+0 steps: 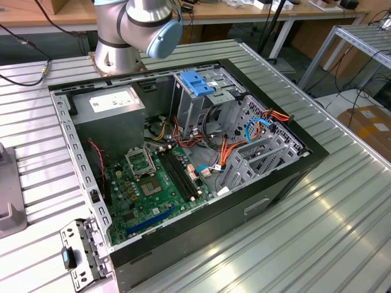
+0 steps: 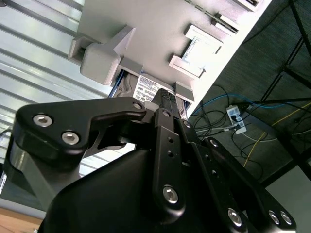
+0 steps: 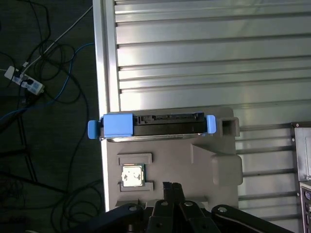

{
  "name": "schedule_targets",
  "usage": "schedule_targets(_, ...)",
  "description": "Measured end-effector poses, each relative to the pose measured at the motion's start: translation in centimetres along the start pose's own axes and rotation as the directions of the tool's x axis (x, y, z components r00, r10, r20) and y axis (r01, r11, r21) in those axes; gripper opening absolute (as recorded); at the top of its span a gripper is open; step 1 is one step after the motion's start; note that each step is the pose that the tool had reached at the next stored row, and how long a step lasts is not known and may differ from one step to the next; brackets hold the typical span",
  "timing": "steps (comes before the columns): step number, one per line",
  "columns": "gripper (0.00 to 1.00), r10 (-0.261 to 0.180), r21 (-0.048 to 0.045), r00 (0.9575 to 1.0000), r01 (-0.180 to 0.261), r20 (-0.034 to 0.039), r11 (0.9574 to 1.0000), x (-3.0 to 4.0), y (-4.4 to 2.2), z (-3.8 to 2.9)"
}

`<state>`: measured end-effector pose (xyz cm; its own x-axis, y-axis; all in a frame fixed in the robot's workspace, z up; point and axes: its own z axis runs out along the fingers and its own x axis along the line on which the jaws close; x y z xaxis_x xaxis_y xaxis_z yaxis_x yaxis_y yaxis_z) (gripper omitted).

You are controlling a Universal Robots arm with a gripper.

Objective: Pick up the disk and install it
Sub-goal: 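Pick up the disk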

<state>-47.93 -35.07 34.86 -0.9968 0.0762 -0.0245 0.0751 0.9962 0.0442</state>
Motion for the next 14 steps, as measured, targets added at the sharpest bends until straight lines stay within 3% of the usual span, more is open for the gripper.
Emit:
schedule_targets(9,0.10,-0.033,-0.0008,0.9995,0.033,-0.0014,0.9995,0.00,0.00,0.00)
schedule_targets(14,0.10,-0.085,-0.0023,0.9964,0.085,-0.0037,0.9964,0.00,0.00,0.00)
